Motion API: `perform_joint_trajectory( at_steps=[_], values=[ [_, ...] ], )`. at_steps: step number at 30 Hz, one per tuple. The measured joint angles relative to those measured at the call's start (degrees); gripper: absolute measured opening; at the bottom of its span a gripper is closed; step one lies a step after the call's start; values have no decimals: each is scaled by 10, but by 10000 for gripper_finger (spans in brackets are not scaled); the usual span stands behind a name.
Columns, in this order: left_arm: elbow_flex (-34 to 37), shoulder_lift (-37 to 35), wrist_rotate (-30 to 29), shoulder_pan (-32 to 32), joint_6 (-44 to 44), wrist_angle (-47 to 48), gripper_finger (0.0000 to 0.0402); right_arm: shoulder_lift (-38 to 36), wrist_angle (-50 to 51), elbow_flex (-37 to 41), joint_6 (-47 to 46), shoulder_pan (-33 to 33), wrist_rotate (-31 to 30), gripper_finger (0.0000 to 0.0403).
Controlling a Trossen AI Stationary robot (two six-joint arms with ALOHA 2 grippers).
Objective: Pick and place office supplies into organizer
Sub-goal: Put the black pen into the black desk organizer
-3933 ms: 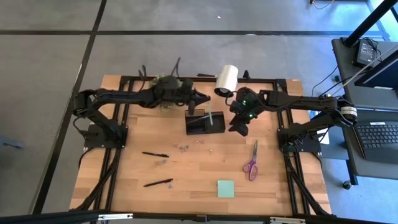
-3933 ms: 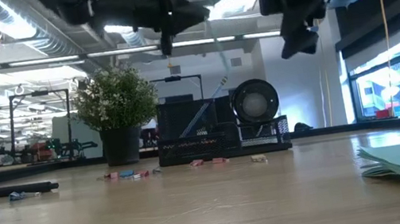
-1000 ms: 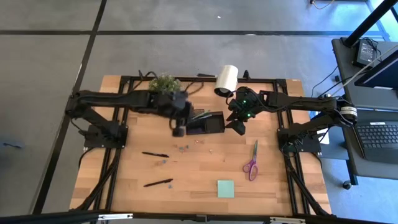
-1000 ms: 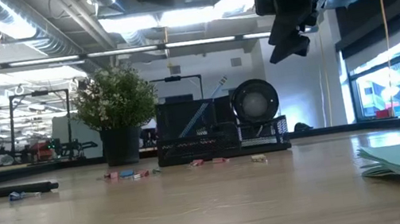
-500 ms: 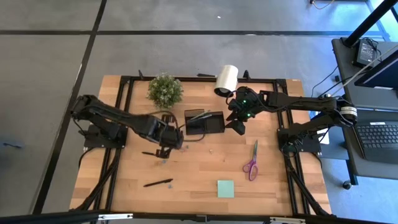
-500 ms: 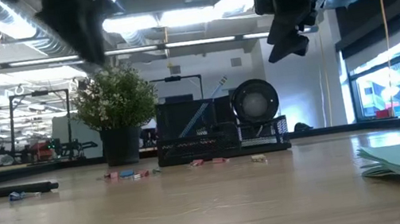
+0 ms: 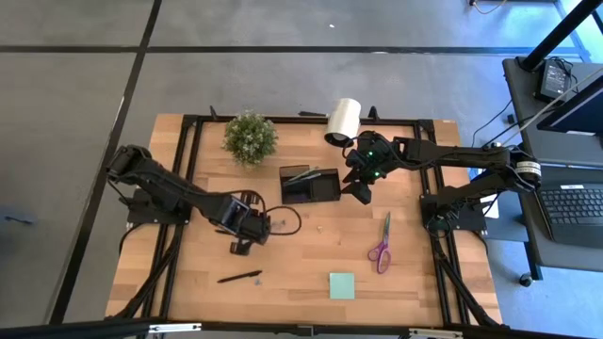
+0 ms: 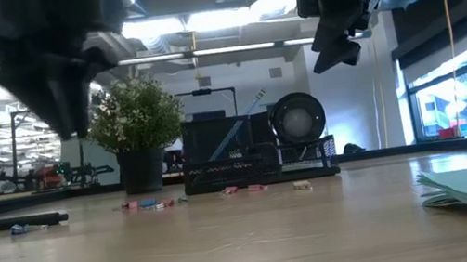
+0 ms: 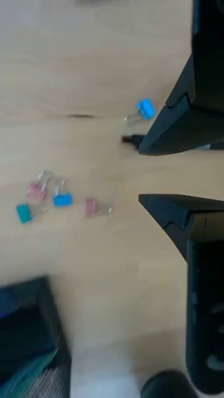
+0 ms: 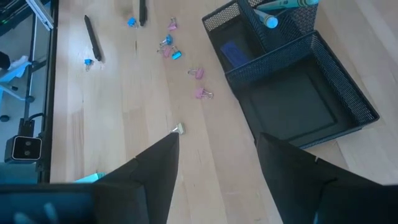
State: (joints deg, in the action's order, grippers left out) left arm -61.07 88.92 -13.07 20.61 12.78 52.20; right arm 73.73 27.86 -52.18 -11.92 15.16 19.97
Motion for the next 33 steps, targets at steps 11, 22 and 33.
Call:
perform_joint_trajectory(
  at_steps=[11,22,33],
  values=[
    [67,1,15,37,21,-82,104,0,-7,0,1,0,0,219],
    [110,1,21,37,45,-125,104,0,-15,0,3,0,0,219],
    [143,1,20,37,66,-151,104,0,-23,0,4,0,0,219]
  ],
)
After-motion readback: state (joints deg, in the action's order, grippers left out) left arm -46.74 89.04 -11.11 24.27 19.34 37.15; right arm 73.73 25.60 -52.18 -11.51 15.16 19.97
